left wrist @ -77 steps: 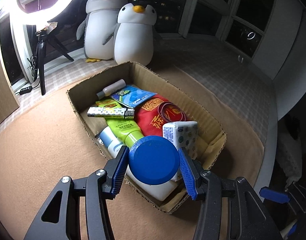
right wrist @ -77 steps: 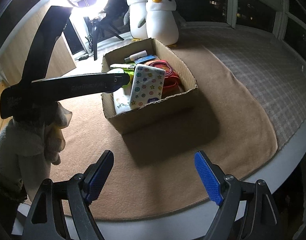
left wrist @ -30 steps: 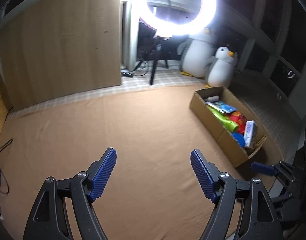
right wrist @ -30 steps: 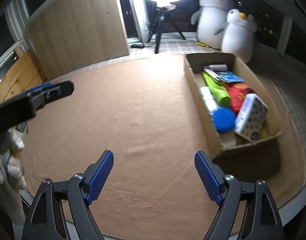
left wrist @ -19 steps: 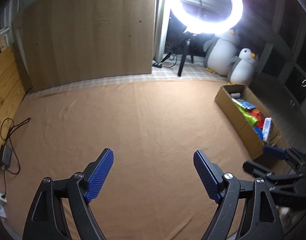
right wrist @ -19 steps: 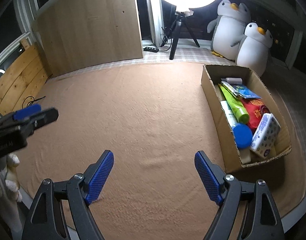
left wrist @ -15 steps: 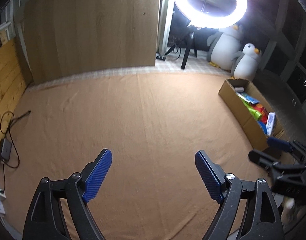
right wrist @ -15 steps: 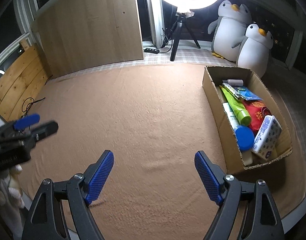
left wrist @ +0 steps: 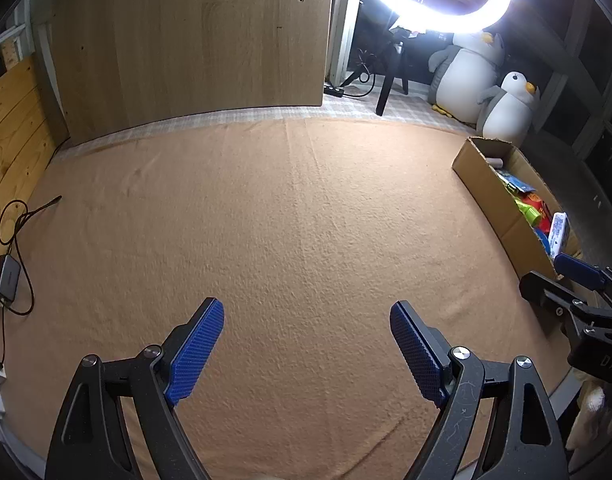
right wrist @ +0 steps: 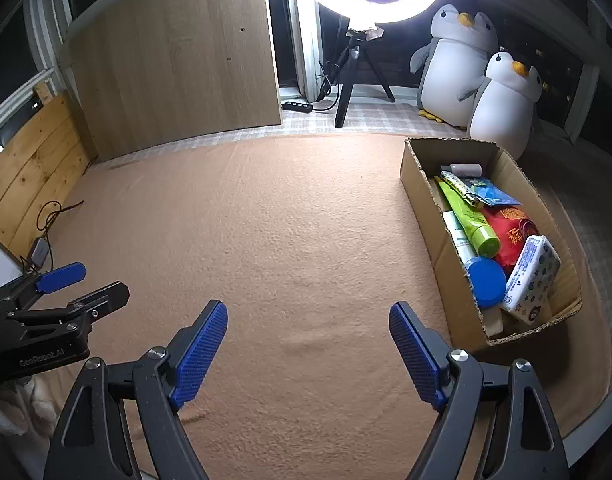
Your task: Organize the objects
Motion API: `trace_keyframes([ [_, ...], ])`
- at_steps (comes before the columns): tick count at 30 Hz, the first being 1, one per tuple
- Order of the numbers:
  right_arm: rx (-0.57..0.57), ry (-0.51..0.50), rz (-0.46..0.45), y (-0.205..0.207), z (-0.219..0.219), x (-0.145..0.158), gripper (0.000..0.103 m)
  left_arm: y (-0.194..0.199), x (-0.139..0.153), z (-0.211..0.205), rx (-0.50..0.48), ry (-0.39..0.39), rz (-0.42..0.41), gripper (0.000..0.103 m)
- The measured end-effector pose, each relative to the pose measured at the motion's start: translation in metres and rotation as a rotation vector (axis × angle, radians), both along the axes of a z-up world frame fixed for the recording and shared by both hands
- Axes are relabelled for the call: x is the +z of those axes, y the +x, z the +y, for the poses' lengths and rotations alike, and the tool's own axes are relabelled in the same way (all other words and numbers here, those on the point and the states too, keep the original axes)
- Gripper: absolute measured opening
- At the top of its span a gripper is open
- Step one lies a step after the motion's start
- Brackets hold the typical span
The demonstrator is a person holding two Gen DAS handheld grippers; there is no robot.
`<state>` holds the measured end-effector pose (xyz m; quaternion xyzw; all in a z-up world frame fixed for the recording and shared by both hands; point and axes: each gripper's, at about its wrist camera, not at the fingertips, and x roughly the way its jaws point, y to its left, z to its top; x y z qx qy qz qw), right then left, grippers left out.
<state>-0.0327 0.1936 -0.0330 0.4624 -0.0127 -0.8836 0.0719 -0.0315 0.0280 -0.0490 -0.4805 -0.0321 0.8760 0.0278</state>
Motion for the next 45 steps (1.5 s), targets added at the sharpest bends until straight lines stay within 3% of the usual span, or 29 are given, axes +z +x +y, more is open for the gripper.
trace_keyframes([
  [45,0.014,0.031,-0.013,-0.004,-0.011,-0.004,0.081,-0.004,-0.003,-0.002,0.04,0.017,-0.017,0.09],
])
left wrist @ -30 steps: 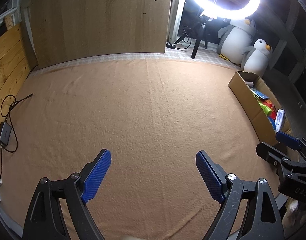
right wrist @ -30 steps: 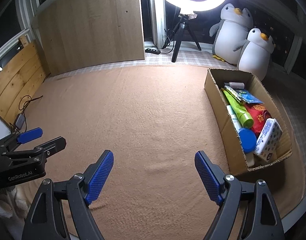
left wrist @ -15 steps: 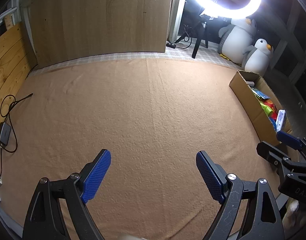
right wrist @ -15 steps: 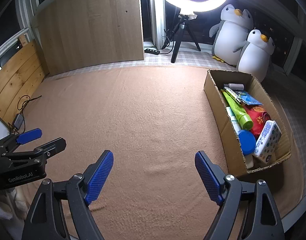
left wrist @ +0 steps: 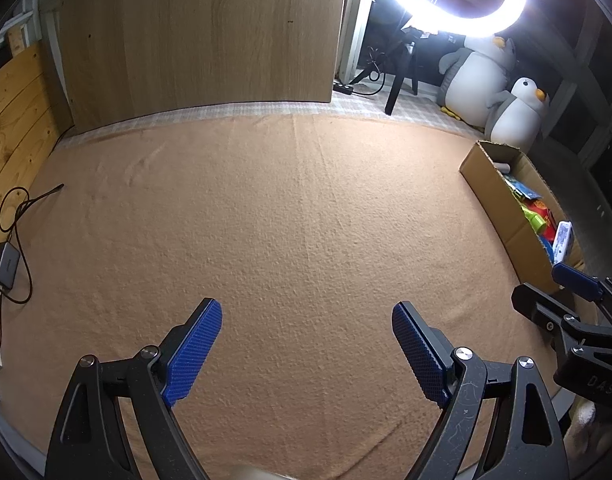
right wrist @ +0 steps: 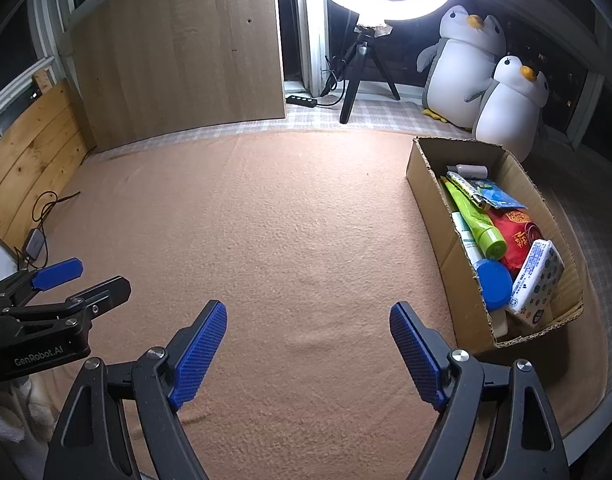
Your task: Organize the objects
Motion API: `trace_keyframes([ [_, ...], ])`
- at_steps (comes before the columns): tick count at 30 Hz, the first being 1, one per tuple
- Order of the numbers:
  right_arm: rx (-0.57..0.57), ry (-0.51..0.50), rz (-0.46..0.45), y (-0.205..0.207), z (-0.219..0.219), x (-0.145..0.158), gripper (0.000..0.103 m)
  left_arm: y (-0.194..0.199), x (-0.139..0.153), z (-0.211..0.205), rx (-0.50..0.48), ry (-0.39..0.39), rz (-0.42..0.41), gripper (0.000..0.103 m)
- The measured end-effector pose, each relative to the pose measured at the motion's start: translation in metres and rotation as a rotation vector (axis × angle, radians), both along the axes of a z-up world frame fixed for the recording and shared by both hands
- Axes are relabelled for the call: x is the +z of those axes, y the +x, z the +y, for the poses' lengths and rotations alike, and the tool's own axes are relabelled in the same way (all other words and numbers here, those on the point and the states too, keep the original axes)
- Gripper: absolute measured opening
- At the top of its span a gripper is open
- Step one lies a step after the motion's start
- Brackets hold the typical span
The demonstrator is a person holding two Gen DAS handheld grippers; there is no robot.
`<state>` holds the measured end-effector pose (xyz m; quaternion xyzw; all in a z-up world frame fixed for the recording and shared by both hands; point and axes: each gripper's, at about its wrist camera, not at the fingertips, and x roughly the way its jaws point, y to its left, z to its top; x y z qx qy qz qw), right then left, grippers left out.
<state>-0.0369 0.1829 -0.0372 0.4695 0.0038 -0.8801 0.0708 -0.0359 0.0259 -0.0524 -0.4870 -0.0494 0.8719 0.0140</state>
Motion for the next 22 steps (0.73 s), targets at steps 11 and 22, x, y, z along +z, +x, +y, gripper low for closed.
trace_keyframes([
  [11,-0.001,0.002,-0.009,-0.0035,0.0009,-0.0022,0.081,-0.0011,-0.0022,-0.001,0.002,0.012,-0.011,0.09],
  [22,-0.003,0.006,-0.018,-0.0054,0.0003,-0.0066,0.081,-0.0047,-0.0085,-0.0015,-0.009,0.0,-0.011,0.09],
])
